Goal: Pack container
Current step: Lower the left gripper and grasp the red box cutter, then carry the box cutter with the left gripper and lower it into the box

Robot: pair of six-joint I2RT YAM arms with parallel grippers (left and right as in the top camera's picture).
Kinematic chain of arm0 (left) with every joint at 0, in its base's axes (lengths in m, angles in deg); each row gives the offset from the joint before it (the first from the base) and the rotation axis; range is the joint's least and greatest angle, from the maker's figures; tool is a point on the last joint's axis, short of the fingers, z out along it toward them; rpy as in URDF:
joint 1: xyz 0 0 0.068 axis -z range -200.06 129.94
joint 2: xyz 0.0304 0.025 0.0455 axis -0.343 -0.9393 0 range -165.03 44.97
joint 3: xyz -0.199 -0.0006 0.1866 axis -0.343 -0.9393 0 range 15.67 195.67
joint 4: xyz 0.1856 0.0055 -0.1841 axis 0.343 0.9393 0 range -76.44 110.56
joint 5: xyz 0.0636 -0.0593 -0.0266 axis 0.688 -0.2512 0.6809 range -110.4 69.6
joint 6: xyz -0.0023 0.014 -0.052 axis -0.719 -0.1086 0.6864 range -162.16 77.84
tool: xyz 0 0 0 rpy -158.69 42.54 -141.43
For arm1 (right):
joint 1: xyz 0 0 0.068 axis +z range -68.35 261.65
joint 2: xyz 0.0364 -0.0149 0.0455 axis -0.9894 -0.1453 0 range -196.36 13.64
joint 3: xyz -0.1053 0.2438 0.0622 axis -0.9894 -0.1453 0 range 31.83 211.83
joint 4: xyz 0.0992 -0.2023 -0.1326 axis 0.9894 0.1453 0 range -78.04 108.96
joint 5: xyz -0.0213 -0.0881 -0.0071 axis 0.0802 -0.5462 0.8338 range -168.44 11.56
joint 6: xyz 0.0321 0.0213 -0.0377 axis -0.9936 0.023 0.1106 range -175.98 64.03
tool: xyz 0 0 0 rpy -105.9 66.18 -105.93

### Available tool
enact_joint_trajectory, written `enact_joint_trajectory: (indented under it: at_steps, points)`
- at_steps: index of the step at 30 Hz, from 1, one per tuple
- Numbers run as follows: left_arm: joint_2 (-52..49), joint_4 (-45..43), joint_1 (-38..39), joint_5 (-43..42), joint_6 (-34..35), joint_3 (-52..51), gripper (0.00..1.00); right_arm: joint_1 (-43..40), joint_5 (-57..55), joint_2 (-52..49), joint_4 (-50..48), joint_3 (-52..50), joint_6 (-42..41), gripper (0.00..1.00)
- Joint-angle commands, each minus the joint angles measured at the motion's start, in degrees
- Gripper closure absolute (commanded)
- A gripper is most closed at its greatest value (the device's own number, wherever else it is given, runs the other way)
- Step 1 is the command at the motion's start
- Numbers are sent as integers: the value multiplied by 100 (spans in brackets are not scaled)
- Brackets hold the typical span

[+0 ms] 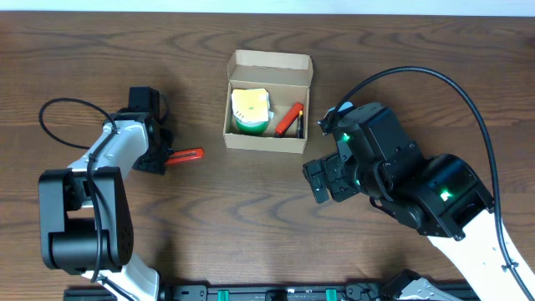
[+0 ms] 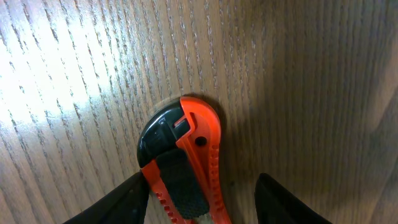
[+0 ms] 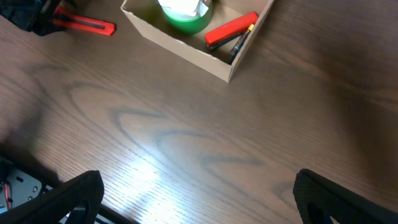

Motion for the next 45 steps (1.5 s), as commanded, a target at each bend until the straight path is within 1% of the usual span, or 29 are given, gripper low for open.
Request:
enact_joint_trajectory:
  at_steps: [1,3,6,9,11,15,17,19,21,27,33,35,38,40,43,45]
  points:
    - [-361,70,-2,-138,17,-63,46,-37,-2,4,4,-2,57,1]
    - [-400,66,-4,-234,20,-63,49,-37,-2,4,4,-2,57,1]
    - [-400,48,-4,-249,20,-61,50,-37,-2,4,4,-4,57,1]
    - [-400,81,-2,-256,-7,-61,56,-37,-2,4,4,-2,57,1]
    - [-400,140,-2,-267,-26,-61,62,-37,-2,4,4,-4,57,1]
    - [-400,260,-2,-269,-120,-59,71,-37,-2,4,4,-4,57,1]
    - [-400,293,-2,-273,-271,-46,79,-37,-2,4,4,-4,57,1]
    - [-398,369,-2,-278,-387,-13,85,-37,-2,4,4,-4,57,1]
    - [-398,450,-4,-317,-669,63,94,-37,-2,4,4,-2,57,1]
    - [-387,868,-2,-317,-1355,625,94,-37,-2,4,4,-4,57,1]
    - [-216,1401,76,-267,-2131,1652,94,-37,-2,4,4,-2,57,1]
    - [-96,1421,155,-271,-2507,2028,95,-37,-2,4,4,-2,57,1]
    - [87,1322,407,-378,-3340,2605,94,-37,-2,4,4,-2,57,1]
    - [168,1047,662,-761,-4253,2929,94,-37,-2,4,4,-2,57,1]
    - [181,490,1143,-1788,-5742,3285,94,-37,-2,4,4,-4,57,1]
    - [181,111,1475,-2177,-6295,3335,94,-37,-2,4,4,-2,57,1]
